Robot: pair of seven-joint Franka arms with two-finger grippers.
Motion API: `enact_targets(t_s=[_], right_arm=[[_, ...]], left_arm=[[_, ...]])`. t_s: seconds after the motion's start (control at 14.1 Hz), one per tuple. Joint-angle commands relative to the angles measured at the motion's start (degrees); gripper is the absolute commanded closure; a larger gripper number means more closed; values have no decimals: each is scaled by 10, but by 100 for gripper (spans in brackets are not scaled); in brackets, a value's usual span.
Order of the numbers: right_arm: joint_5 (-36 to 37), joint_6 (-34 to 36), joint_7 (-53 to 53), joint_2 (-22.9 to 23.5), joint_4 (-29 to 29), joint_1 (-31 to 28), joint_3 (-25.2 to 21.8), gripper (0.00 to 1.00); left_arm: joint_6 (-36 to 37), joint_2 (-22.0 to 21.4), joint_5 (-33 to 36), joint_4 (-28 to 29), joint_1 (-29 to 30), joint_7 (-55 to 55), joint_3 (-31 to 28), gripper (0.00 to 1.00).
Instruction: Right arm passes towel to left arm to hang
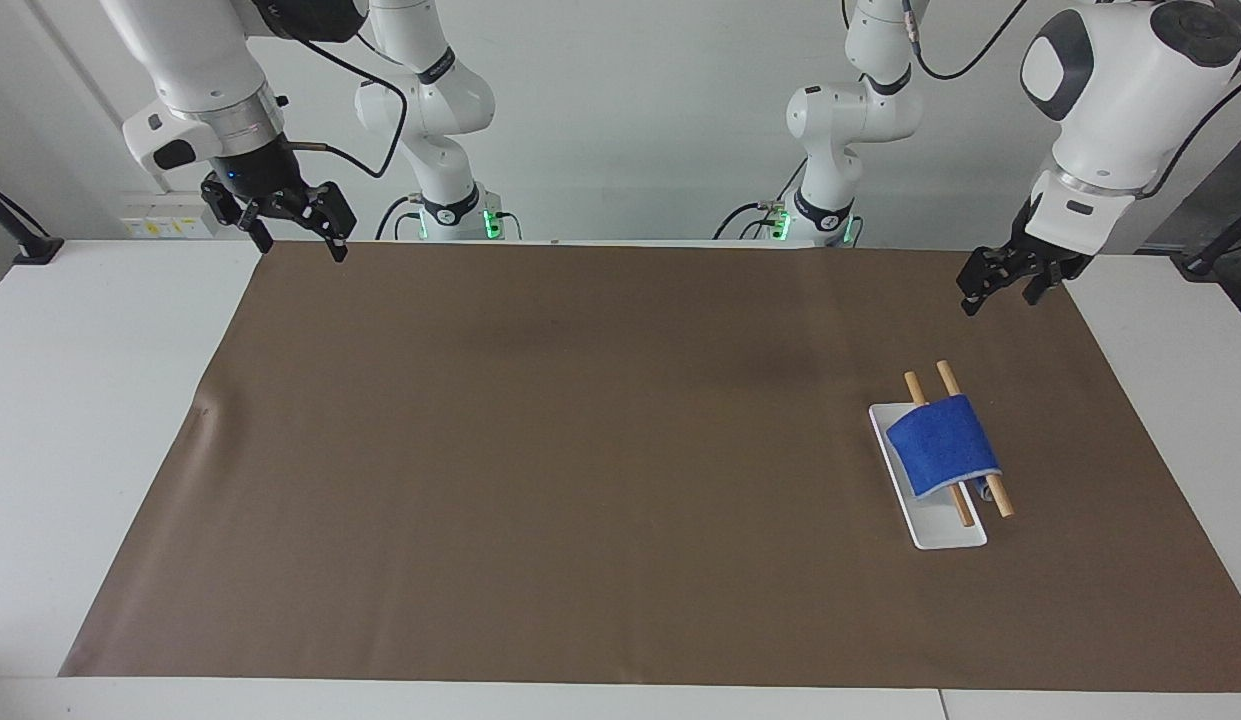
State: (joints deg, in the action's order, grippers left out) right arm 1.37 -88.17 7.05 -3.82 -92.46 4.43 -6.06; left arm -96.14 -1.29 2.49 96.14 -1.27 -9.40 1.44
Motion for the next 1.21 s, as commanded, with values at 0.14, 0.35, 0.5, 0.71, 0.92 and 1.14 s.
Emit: enact_targets(t_s=[0.14, 0.35, 0.5, 0.71, 0.92, 1.14], right_arm=[[-13, -1, 2, -15, -14, -7, -2, 0], [-15, -1, 2, -15, -14, -7, -2, 0], [-15, -1, 2, -15, -14, -7, -2, 0], [-15, -1, 2, -15, -14, -7, -2, 0], [-15, -1, 2, -15, -14, -6, -2, 0], [-15, -1, 2, -15, -14, -6, -2, 0]], left_arm=[[-39, -2, -26, 5, 0, 1, -4, 0], [-39, -5, -26, 0, -1, 0, -3, 0], [-27, -5, -26, -4, -1, -1, -2, 0], [22, -3, -24, -32, -3, 0, 4, 0], [53, 1, -21, -60, -2, 0, 5, 0], [66, -4, -24, -61, -2, 4, 9, 0]])
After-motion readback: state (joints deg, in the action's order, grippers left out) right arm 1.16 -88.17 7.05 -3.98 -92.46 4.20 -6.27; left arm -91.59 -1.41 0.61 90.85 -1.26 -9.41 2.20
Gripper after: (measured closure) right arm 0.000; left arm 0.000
